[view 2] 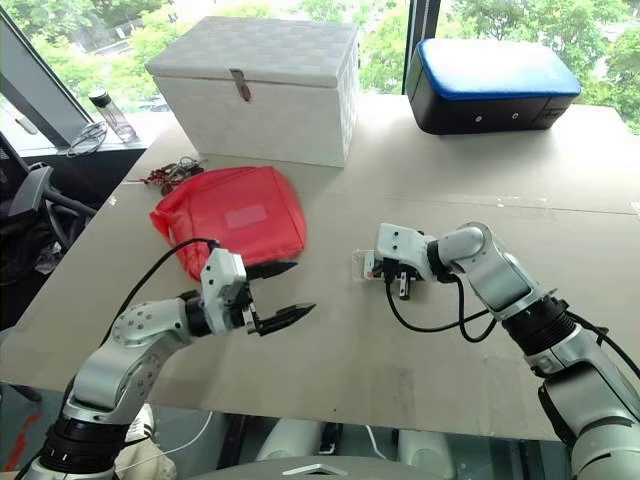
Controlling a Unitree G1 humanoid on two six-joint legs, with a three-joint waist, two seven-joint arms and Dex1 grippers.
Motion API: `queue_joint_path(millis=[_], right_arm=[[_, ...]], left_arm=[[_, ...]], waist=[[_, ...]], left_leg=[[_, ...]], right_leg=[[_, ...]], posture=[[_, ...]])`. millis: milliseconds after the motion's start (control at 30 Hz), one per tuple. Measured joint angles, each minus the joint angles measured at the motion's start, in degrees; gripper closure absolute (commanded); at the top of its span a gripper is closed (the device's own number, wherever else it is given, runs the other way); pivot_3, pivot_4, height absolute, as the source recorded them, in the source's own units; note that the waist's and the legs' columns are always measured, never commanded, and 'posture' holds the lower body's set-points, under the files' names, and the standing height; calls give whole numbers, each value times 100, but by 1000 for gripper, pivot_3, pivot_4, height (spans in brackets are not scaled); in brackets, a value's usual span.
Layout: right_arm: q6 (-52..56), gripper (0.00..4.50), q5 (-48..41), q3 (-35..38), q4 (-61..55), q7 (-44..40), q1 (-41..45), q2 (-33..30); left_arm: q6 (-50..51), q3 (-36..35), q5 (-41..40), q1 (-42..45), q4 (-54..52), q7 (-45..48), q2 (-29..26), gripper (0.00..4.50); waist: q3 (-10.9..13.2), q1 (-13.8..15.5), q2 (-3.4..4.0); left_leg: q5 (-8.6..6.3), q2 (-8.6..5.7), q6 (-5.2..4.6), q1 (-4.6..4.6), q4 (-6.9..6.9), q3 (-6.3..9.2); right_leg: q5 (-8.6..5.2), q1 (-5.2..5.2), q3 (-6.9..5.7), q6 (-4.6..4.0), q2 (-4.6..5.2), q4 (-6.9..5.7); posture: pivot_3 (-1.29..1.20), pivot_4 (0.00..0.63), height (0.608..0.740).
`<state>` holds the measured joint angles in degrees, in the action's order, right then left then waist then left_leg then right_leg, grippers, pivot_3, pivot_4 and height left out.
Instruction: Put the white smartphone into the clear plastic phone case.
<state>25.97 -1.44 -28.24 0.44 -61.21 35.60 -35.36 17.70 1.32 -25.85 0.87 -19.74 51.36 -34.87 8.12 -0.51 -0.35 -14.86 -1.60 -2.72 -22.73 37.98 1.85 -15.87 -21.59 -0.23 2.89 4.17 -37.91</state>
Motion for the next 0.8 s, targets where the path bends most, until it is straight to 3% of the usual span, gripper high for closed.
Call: queue_joint_path(millis=[167,333,500,633,667,800], right_arm=[[132,4408,-359,573,11,102,-320,270],[1114,4408,-1126,1617,-514,447,-506,360],[1883,4500,-1436,2545,-1504,1095,-636,27],[2202,4500,-1213,2698,-1933,1725,-1131,-244],[2244,4500,-1136,2684,-1978,1830,-1223,-280],[2437,4500,-914,2631,-2205,2225,-1488,-360]], left_arm=[[87,144,153,201,34,-118,55,0],[160,215,342,501,354,-293,212,0],[190,526,617,1038,965,-275,363,2196],[179,786,874,1479,1620,-212,496,4189],[172,836,916,1556,1708,-195,515,4425],[36,1063,1224,1955,2267,-86,635,4425]], waist=[[-3,3,4],[22,16,27],[21,51,26],[22,92,25],[22,104,25],[23,100,25]], left_leg=[[0,1,0,-8,-1,0],[0,-1,1,-34,-22,0],[17,-2,27,-106,-29,0],[21,-5,31,-111,-29,-4],[21,-6,31,-111,-28,-6],[21,-6,29,-109,-24,-11]], right_leg=[[-3,-6,2,-6,2,-1],[0,-34,2,0,1,4],[1,-113,0,3,-4,1],[0,-115,0,5,-7,4],[0,-115,1,5,-7,4],[0,-114,6,5,-13,-3]], posture=[[0,150,740],[0,150,740],[0,150,740],[0,150,740],[0,150,740],[0,150,740]])
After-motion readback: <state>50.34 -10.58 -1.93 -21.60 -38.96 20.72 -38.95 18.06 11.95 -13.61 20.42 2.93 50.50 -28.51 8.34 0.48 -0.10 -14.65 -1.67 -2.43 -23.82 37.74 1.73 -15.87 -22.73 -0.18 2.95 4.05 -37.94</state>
